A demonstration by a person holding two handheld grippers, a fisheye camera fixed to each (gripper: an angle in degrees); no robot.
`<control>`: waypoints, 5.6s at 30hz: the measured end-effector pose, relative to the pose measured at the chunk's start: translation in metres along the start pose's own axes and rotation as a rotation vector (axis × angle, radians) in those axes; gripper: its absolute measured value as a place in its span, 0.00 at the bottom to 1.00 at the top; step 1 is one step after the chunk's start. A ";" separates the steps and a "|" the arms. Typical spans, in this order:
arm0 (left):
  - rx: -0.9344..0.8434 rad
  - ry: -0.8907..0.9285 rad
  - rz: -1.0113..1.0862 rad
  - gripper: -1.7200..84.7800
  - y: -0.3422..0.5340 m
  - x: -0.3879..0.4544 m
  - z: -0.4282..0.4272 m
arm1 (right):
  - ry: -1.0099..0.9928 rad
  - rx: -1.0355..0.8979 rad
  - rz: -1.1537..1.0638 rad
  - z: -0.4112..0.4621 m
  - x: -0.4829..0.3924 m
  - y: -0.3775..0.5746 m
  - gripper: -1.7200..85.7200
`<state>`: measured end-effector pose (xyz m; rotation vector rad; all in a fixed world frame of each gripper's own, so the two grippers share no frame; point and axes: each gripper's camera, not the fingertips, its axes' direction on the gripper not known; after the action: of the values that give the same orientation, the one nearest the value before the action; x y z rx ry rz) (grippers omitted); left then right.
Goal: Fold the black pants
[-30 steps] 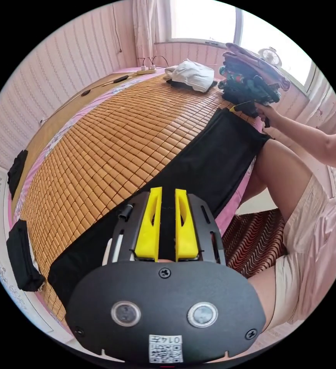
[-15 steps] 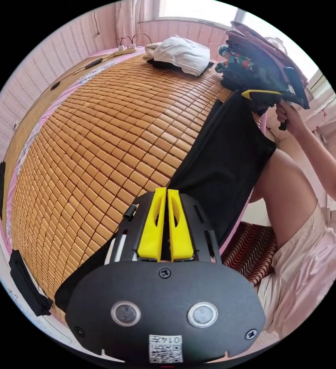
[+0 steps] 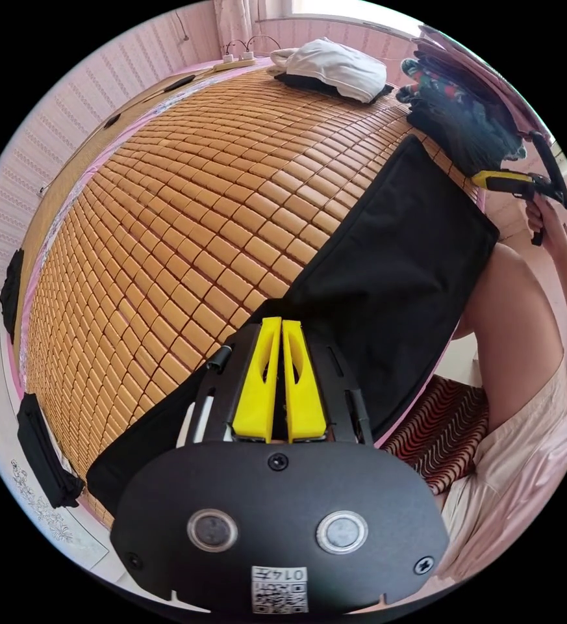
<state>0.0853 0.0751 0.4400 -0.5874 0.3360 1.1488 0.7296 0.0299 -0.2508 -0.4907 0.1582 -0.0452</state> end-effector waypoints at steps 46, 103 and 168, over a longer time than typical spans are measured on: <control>0.402 -0.083 -0.577 0.18 0.654 -0.245 -0.135 | -0.377 -0.129 -1.188 0.450 -0.788 -0.163 0.16; -0.176 0.272 -0.773 0.01 0.665 -0.410 -0.055 | -0.372 -0.329 -1.258 0.619 -0.875 -0.151 0.07; 0.270 0.321 -0.313 0.01 0.304 0.009 -0.012 | 0.065 0.001 -0.057 0.115 -0.122 -0.087 0.05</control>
<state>-0.1912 0.1613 0.3460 -0.5617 0.6402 0.6920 0.6277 0.0165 -0.0923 -0.4934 0.2080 -0.1167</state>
